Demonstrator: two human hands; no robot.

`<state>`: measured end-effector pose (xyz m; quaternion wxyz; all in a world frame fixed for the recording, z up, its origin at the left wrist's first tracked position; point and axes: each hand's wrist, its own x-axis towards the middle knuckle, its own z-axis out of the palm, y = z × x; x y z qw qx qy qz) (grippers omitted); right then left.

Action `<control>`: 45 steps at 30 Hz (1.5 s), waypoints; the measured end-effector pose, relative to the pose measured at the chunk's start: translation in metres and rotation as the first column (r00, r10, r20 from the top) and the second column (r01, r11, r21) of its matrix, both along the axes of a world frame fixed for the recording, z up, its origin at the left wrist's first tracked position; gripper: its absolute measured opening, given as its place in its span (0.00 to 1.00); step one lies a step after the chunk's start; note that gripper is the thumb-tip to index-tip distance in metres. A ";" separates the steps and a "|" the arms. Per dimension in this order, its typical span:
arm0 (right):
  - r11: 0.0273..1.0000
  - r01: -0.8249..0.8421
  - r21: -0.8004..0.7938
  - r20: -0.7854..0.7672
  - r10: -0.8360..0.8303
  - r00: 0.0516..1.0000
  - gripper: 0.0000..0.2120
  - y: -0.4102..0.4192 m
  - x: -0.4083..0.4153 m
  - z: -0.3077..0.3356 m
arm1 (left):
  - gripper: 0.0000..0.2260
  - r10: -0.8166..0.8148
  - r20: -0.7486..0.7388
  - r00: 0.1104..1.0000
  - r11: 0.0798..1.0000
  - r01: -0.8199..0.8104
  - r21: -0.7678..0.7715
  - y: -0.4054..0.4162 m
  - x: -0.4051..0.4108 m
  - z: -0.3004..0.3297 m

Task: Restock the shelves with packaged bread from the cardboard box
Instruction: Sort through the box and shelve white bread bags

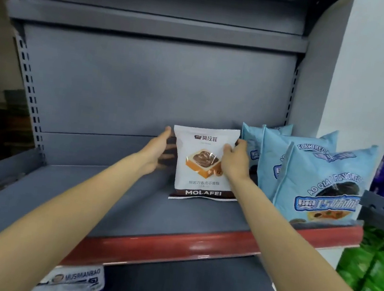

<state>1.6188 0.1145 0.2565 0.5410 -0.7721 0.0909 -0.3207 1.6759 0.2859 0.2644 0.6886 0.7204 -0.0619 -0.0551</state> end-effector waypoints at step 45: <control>0.851 0.062 -0.521 0.401 0.181 0.898 0.12 0.030 -0.163 -0.048 | 0.09 -0.114 0.907 0.404 0.636 -0.672 0.379 0.023 -0.201 -0.015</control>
